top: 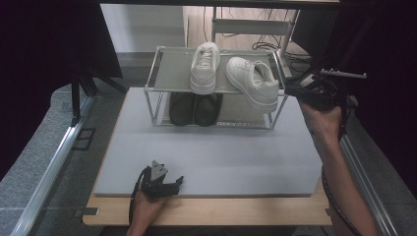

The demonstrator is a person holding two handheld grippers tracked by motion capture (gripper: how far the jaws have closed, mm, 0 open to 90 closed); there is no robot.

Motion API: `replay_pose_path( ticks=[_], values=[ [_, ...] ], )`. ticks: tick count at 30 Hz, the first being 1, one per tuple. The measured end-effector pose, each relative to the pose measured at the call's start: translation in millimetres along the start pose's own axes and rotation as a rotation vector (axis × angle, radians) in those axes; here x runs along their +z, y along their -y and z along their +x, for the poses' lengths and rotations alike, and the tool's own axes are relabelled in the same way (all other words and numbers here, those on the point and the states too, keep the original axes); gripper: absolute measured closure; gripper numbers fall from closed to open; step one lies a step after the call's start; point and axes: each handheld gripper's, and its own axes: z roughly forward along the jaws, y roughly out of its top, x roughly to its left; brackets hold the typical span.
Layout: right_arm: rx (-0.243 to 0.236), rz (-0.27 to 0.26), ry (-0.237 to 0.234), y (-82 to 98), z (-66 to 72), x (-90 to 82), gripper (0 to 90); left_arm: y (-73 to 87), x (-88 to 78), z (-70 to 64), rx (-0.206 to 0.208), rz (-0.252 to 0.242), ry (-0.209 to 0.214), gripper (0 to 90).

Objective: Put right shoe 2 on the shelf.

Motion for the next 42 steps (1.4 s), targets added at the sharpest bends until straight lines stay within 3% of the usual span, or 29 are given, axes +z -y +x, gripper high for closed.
replay_pose_path(
  ticks=[3, 9, 17, 35, 42],
  values=[
    [-0.032, 0.013, 0.014, 13.2, 4.1, -0.7, 89.9, 0.0, 0.0, 0.0, 0.0, 0.0, 0.0, 14.6],
    [-0.069, 0.031, -0.005, 33.5, 10.5, -0.6, 90.0, 0.0, -0.1, 0.0, 0.001, 0.001, 0.0, 14.7],
    [-0.106, 0.045, -0.03, 47.8, 17.5, -0.3, 90.0, 0.0, -0.2, 0.2, 0.004, 0.003, 0.0, 14.6],
    [-0.103, 0.034, -0.055, 49.9, 24.6, 6.6, 90.0, 0.0, -0.2, 0.2, 0.003, 0.003, 0.001, 14.6],
    [-0.125, 0.048, -0.065, 46.7, 38.0, 24.0, 90.0, 0.0, 0.0, 0.0, 0.0, 0.0, 0.0, 14.7]
  ],
)
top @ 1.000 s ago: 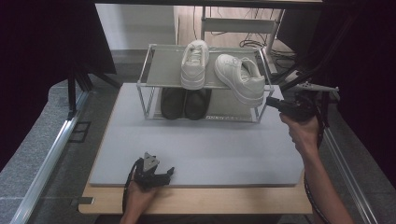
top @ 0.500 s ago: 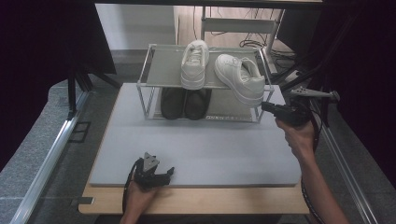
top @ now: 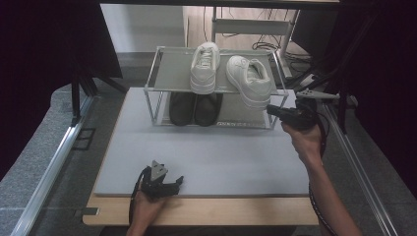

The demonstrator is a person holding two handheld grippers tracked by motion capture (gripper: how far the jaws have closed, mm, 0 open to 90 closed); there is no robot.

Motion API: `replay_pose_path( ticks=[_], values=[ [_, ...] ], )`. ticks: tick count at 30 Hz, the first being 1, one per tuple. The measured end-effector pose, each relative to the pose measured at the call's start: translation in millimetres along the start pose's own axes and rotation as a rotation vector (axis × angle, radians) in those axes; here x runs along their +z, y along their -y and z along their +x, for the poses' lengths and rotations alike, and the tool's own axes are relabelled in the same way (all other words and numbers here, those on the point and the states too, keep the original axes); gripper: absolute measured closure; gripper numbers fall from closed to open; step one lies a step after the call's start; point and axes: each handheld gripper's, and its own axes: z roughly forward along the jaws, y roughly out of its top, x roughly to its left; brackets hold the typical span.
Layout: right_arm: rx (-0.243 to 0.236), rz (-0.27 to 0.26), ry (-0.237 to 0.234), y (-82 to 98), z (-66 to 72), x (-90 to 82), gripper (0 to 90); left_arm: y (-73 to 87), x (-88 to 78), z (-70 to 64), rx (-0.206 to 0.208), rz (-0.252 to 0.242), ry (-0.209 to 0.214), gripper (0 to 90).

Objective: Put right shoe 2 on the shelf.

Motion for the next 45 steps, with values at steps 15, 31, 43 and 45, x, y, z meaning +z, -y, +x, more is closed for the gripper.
replay_pose_path(
  ticks=[15, 31, 43, 45],
  values=[
    [-0.003, 0.002, -0.005, -13.7, 7.5, 39.9, 90.0, 0.0, -0.4, 0.0, 0.0, 0.004, 0.001, 14.8],
    [0.004, 0.004, 0.012, -26.2, 9.0, 74.9, 90.0, 0.1, -0.2, -0.1, -0.002, 0.002, 0.002, 14.8],
    [-0.009, 0.005, -0.003, -29.4, 18.7, 87.6, 90.0, 0.0, -0.2, -0.1, -0.003, 0.002, 0.001, 14.8],
    [-0.011, 0.007, -0.008, -29.8, 20.8, 89.9, 90.0, 0.0, -0.2, -0.1, -0.003, 0.002, 0.001, 14.8]
  ],
)
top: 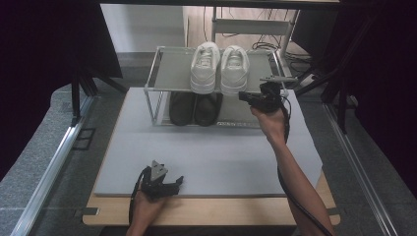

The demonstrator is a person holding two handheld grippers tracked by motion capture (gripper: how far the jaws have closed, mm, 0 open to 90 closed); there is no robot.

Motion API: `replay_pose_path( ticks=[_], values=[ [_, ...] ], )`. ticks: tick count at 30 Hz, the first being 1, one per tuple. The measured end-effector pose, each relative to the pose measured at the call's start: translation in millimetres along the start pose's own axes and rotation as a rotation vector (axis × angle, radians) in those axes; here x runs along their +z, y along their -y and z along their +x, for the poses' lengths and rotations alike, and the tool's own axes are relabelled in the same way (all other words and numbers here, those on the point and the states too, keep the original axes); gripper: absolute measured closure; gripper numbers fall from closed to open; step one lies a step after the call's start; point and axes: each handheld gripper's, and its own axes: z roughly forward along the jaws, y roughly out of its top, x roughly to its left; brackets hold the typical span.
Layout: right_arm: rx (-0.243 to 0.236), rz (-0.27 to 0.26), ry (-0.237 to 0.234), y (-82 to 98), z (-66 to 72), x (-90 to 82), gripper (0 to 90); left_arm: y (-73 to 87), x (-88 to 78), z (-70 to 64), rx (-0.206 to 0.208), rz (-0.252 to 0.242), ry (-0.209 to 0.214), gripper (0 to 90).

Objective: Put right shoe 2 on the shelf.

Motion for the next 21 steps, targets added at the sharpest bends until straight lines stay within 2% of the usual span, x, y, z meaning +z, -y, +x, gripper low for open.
replay_pose_path(
  ticks=[12, 18, 21],
  values=[
    [-0.005, 0.007, -0.02, -2.2, 12.6, 13.4, 90.0, 0.0, 0.0, 0.1, 0.0, 0.0, 0.0, 14.8],
    [-0.006, 0.011, -0.03, -0.5, 10.1, 11.6, 90.0, 0.1, -0.1, 0.0, 0.001, 0.0, 0.0, 14.8],
    [0.002, 0.01, -0.041, 0.9, 9.5, 10.6, 87.1, 0.1, -0.1, 0.0, 0.0, 0.0, 0.0, 14.8]
  ],
)
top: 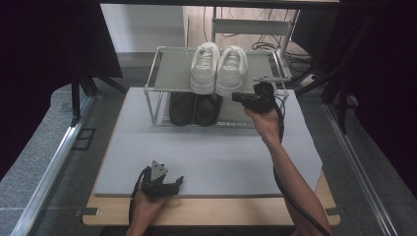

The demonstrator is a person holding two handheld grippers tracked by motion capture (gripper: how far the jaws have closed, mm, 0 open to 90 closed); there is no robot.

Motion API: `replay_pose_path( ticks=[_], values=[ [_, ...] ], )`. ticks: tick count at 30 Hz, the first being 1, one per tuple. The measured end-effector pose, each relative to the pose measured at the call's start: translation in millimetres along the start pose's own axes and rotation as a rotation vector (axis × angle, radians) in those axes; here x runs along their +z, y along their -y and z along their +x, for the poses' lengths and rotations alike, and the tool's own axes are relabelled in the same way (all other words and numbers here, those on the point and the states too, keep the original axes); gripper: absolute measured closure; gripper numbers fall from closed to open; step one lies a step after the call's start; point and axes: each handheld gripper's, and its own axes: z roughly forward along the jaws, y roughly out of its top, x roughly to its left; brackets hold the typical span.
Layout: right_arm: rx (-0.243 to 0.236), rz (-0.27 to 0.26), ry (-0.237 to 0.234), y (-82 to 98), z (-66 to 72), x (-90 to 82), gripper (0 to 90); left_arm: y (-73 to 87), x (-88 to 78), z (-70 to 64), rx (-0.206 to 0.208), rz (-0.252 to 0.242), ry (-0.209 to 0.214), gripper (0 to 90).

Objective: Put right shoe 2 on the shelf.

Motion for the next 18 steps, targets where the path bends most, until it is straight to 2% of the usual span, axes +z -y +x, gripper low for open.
replay_pose_path(
  ticks=[6, 18],
  values=[
    [-0.018, 0.01, 0.01, 4.5, 0.4, -3.0, 82.7, 0.0, 0.0, 0.0, 0.0, 0.0, 0.001, 14.8],
    [-0.086, 0.019, 0.041, 15.7, 4.9, -17.8, 65.7, -0.1, -0.2, 0.2, 0.002, 0.003, 0.0, 14.8]
  ],
)
